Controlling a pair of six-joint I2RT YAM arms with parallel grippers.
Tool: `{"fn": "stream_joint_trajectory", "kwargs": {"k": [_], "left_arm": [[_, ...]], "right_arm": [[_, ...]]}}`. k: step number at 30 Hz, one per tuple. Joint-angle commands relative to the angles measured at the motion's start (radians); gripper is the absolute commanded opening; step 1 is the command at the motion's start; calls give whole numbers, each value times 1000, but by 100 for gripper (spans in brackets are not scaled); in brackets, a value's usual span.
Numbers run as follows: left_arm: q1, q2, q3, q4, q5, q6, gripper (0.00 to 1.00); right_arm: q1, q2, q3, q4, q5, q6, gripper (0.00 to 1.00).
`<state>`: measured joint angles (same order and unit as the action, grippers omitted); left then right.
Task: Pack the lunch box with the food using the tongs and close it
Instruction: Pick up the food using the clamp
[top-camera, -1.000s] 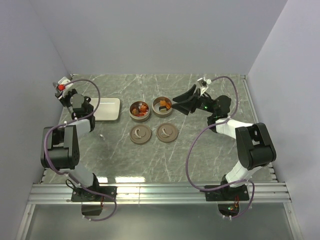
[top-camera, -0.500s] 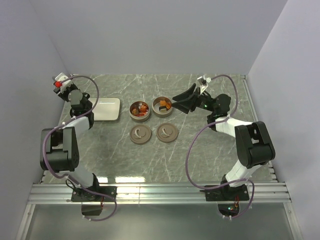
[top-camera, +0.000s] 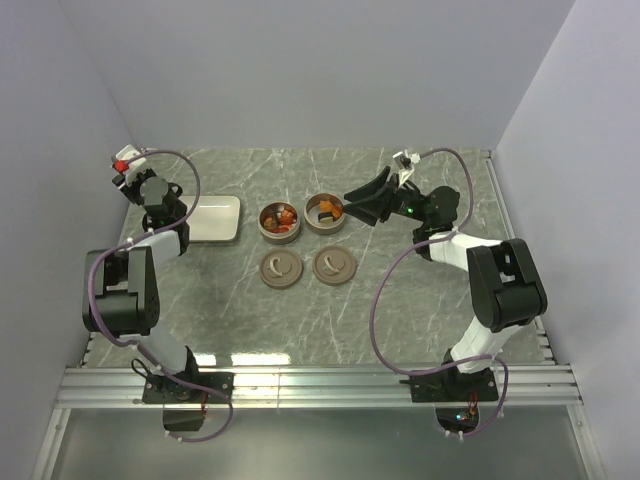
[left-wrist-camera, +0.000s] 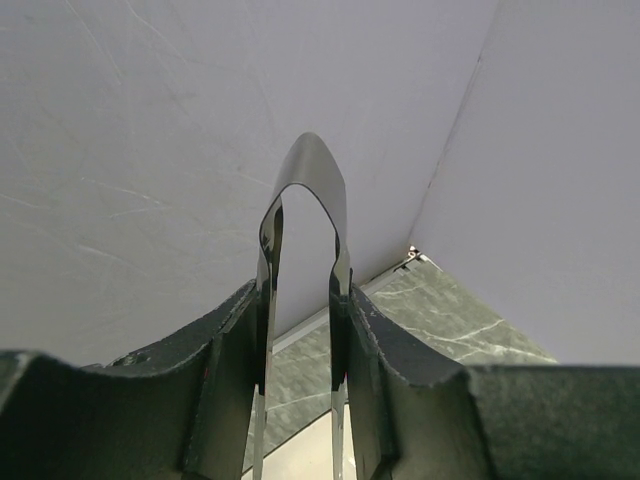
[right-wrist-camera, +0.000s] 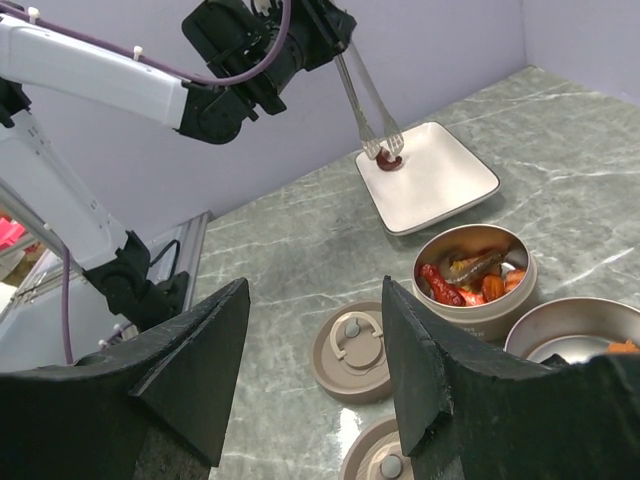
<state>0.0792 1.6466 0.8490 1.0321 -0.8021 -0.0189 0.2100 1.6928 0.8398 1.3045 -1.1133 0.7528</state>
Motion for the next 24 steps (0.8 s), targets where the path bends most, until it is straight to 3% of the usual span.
{"fn": "stream_joint_trajectory", "kwargs": {"k": [1,19,24], "left_arm": [[2,-34,22,13,-12,1,41],[2,-93,-47,36,-35,-38,41],[2,-36,-5,11,-46,-23,41]], "right_arm": [[-9,1,45,381,-17,14,63],[-11,36,71,395,-25,46,63],[-9,45,78,406,-29,59,63]]}}
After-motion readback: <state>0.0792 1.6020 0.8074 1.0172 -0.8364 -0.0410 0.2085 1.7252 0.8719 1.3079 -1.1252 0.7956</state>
